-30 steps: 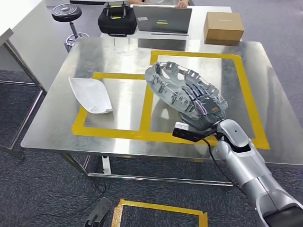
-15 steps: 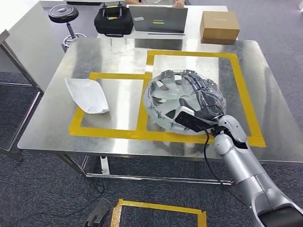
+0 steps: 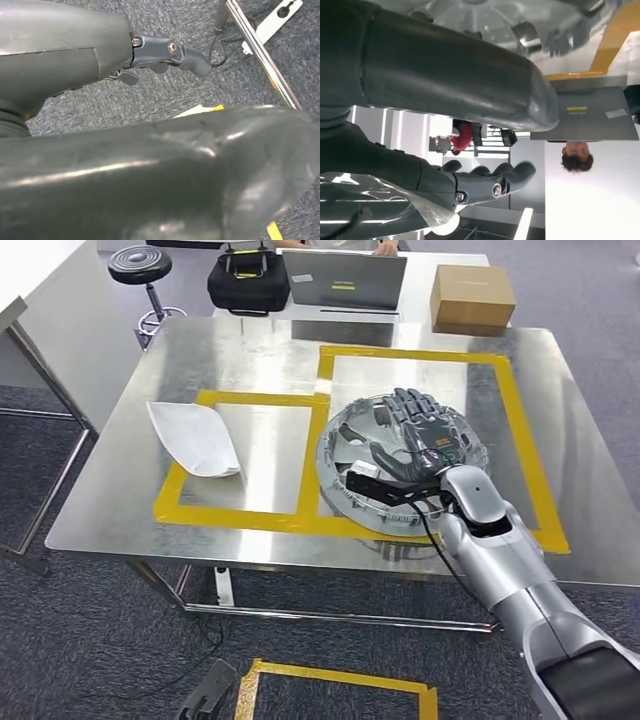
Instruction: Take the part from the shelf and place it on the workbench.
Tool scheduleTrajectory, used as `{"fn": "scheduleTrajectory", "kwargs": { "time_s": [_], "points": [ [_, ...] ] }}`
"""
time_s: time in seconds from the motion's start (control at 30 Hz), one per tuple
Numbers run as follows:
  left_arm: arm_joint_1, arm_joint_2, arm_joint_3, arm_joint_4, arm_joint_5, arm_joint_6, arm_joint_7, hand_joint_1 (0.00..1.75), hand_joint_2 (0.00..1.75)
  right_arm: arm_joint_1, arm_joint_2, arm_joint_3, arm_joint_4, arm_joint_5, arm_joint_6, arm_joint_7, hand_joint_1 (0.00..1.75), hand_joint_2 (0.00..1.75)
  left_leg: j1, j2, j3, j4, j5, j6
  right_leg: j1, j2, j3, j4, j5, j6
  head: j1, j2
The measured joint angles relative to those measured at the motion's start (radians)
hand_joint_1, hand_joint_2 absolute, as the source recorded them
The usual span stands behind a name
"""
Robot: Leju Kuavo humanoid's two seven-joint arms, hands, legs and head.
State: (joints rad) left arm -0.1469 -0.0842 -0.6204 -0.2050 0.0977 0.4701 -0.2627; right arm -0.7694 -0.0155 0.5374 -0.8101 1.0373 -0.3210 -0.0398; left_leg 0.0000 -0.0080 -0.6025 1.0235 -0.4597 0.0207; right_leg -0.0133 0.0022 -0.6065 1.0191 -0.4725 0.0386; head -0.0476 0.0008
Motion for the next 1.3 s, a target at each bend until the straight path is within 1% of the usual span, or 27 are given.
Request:
{"fn": "scheduleTrajectory", "kwargs": {
  "time_s": [0.07,0.13,0.17,0.23,0.27,0.3,0.33,0.4,0.47,0.53,0.6,0.63,0.67,0.77,0.8,0.83,0.87,0.9,0.97,1.0,1.03,1.1,1.13,1.17,1.2,1.27,1.3],
  "points": [
    [0.002,0.001,0.009,0.0,-0.002,0.001,-0.007,0.0,0.0,-0.002,0.004,0.004,-0.001,-0.036,-0.001,-0.011,0.0,0.0,0.0,0.0,-0.003,0.001,0.001,-0.008,0.001,0.001,0.002,-0.003,0.0,-0.008,-0.001,0.0],
    [0.004,0.002,0.019,0.0,-0.002,-0.002,-0.015,0.0,0.0,0.012,0.004,-0.003,-0.027,-0.097,-0.01,-0.033,0.0,0.0,0.002,0.001,-0.012,0.023,-0.018,-0.019,-0.002,-0.001,0.004,-0.006,0.002,-0.02,-0.002,0.0],
    [0.006,0.002,0.023,0.0,-0.003,-0.004,-0.016,0.0,0.0,0.022,0.004,-0.011,-0.05,-0.127,-0.015,-0.045,0.0,0.0,0.003,0.002,-0.03,0.064,-0.043,-0.024,-0.005,-0.001,0.006,-0.008,0.003,-0.025,-0.004,0.0],
    [0.008,0.003,0.031,0.0,-0.004,-0.006,-0.017,0.0,0.0,0.046,0.004,-0.025,-0.094,-0.166,-0.021,-0.06,0.0,0.0,0.006,0.002,-0.089,0.196,-0.106,-0.033,-0.005,-0.001,0.006,-0.007,0.002,-0.032,-0.005,0.0],
    [0.01,0.003,0.033,0.0,-0.005,-0.006,-0.017,0.0,0.0,0.057,0.004,-0.029,-0.109,-0.177,-0.021,-0.065,0.0,0.0,0.007,0.002,-0.118,0.257,-0.126,-0.036,-0.005,-0.001,0.007,-0.007,0.001,-0.033,-0.005,0.0],
    [0.011,0.003,0.035,0.0,-0.006,-0.006,-0.017,0.0,0.0,0.069,0.004,-0.035,-0.122,-0.197,-0.017,-0.074,0.0,0.0,0.008,0.002,-0.135,0.288,-0.128,-0.036,-0.005,-0.001,0.007,-0.007,0.001,-0.033,-0.005,0.0],
    [0.012,0.003,0.037,0.0,-0.008,-0.006,-0.018,0.0,0.0,0.083,0.004,-0.044,-0.138,-0.238,-0.005,-0.092,0.0,0.0,0.008,0.002,-0.134,0.281,-0.111,-0.036,-0.005,0.0,0.009,-0.007,0.0,-0.033,-0.005,0.0],
    [0.014,0.005,0.041,0.0,-0.012,0.0,-0.029,0.0,0.0,0.124,0.006,-0.08,-0.19,-0.423,0.052,-0.164,0.0,0.0,0.008,0.002,-0.081,0.161,-0.037,-0.03,-0.005,0.0,0.014,-0.006,-0.002,-0.03,-0.005,0.0],
    [0.017,0.007,0.054,0.0,-0.006,0.018,-0.06,0.0,0.0,0.181,0.008,-0.138,-0.256,-0.684,0.134,-0.261,0.0,0.0,0.006,0.001,-0.026,0.042,0.009,-0.022,-0.002,-0.001,0.015,-0.004,-0.004,-0.024,-0.005,0.0],
    [0.021,0.006,0.07,0.0,0.001,0.036,-0.092,0.0,0.0,0.248,0.009,-0.204,-0.327,-0.898,0.209,-0.342,0.0,0.0,0.003,-0.003,-0.012,0.011,0.008,-0.016,0.002,-0.004,0.012,-0.005,-0.003,-0.015,-0.004,0.0],
    [0.025,0.005,0.082,0.0,-0.001,0.044,-0.105,0.0,0.0,0.316,0.01,-0.263,-0.397,-1.027,0.259,-0.389,0.0,0.0,0.005,-0.005,-0.013,0.003,0.012,-0.006,0.001,-0.006,0.009,-0.005,-0.006,-0.004,-0.003,0.0],
    [0.026,0.006,0.086,0.0,-0.004,0.046,-0.105,0.0,0.0,0.348,0.011,-0.288,-0.43,-1.064,0.274,-0.401,0.0,0.0,0.007,-0.004,-0.013,-0.001,0.016,0.001,0.0,-0.006,0.003,0.008,-0.022,0.0,-0.003,0.0],
    [0.026,0.006,0.091,0.0,-0.006,0.047,-0.104,0.0,0.0,0.377,0.012,-0.311,-0.462,-1.09,0.283,-0.409,0.0,0.0,0.008,-0.003,-0.014,-0.006,0.02,0.007,0.0,-0.005,-0.01,0.04,-0.051,0.003,-0.002,0.0],
    [0.026,0.006,0.105,0.0,-0.006,0.047,-0.104,0.0,0.0,0.459,0.016,-0.357,-0.545,-1.122,0.292,-0.424,0.0,0.0,0.008,0.0,-0.026,-0.008,0.032,0.018,-0.001,-0.003,-0.072,0.223,-0.164,0.008,0.001,0.0],
    [0.027,0.005,0.108,0.0,-0.006,0.047,-0.104,0.0,0.0,0.483,0.017,-0.365,-0.566,-1.126,0.292,-0.426,0.0,0.0,0.008,0.0,-0.032,-0.008,0.036,0.019,-0.001,-0.004,-0.08,0.262,-0.179,0.009,0.001,0.0],
    [0.028,0.005,0.111,0.0,-0.005,0.046,-0.104,0.0,0.0,0.502,0.018,-0.371,-0.584,-1.128,0.292,-0.427,0.0,0.0,0.008,0.001,-0.039,-0.007,0.042,0.018,-0.001,-0.004,-0.071,0.265,-0.174,0.01,0.001,0.0],
    [0.028,0.005,0.114,0.0,-0.005,0.046,-0.105,0.0,0.0,0.516,0.019,-0.376,-0.6,-1.128,0.292,-0.427,0.0,0.0,0.008,0.001,-0.047,-0.006,0.048,0.017,-0.002,-0.004,-0.041,0.229,-0.152,0.01,0.001,0.0],
    [0.028,0.004,0.117,0.0,-0.005,0.046,-0.105,0.0,0.0,0.525,0.02,-0.381,-0.613,-1.128,0.292,-0.427,0.0,0.0,0.008,0.001,-0.054,-0.005,0.054,0.014,-0.002,-0.004,0.003,0.164,-0.123,0.009,0.001,0.0],
    [0.028,0.004,0.121,0.0,-0.005,0.046,-0.105,0.0,0.0,0.532,0.022,-0.388,-0.639,-1.129,0.292,-0.428,0.0,0.0,0.004,0.001,-0.066,-0.001,0.065,0.004,-0.001,-0.003,0.094,0.027,-0.091,0.006,0.0,0.0],
    [0.028,0.003,0.123,0.0,-0.005,0.046,-0.105,0.0,0.0,0.534,0.024,-0.391,-0.649,-1.129,0.292,-0.428,0.0,0.0,0.003,0.001,-0.069,0.001,0.071,-0.001,0.0,-0.002,0.115,-0.011,-0.088,0.004,0.001,0.0],
    [0.028,0.003,0.125,0.0,-0.005,0.046,-0.105,0.0,0.0,0.538,0.025,-0.393,-0.657,-1.129,0.292,-0.428,0.0,0.0,0.002,0.001,-0.07,0.001,0.077,-0.007,0.001,0.0,0.121,-0.027,-0.09,0.001,0.001,0.0],
    [0.028,0.004,0.127,0.0,-0.004,0.046,-0.106,0.0,0.0,0.546,0.027,-0.396,-0.668,-1.131,0.291,-0.429,0.0,0.0,0.003,0.001,-0.072,0.0,0.085,-0.019,0.001,0.0,0.106,-0.027,-0.08,-0.011,0.003,0.0],
    [0.03,0.004,0.128,0.0,-0.003,0.046,-0.106,0.0,0.0,0.549,0.029,-0.397,-0.671,-1.133,0.291,-0.429,0.0,0.0,0.004,0.001,-0.077,0.007,0.071,-0.025,0.0,-0.002,0.102,-0.026,-0.073,-0.02,0.001,0.0],
    [0.031,0.004,0.129,0.0,-0.003,0.046,-0.106,0.0,0.0,0.552,0.031,-0.399,-0.675,-1.137,0.29,-0.431,0.0,0.0,0.005,0.001,-0.085,0.03,0.039,-0.03,-0.002,-0.003,0.097,-0.028,-0.063,-0.028,0.0,0.0],
    [0.033,0.004,0.13,0.0,-0.001,0.047,-0.107,0.0,0.0,0.557,0.034,-0.4,-0.679,-1.141,0.288,-0.433,0.0,0.0,0.006,0.001,-0.096,0.073,-0.009,-0.035,-0.003,-0.004,0.09,-0.028,-0.053,-0.034,-0.002,0.0],
    [0.034,0.004,0.138,0.0,0.018,0.051,-0.114,0.0,0.0,0.581,0.04,-0.406,-0.691,-1.146,0.275,-0.441,0.0,0.0,0.007,0.002,-0.117,0.2,-0.106,-0.042,-0.002,-0.006,0.073,-0.025,-0.036,-0.038,-0.004,0.0],
    [0.036,0.003,0.147,0.0,0.034,0.055,-0.119,0.0,0.0,0.601,0.043,-0.41,-0.698,-1.144,0.265,-0.445,0.0,0.0,0.007,0.002,-0.119,0.251,-0.129,-0.043,0.0,-0.007,0.063,-0.023,-0.029,-0.037,-0.004,0.0]
  ]
}}
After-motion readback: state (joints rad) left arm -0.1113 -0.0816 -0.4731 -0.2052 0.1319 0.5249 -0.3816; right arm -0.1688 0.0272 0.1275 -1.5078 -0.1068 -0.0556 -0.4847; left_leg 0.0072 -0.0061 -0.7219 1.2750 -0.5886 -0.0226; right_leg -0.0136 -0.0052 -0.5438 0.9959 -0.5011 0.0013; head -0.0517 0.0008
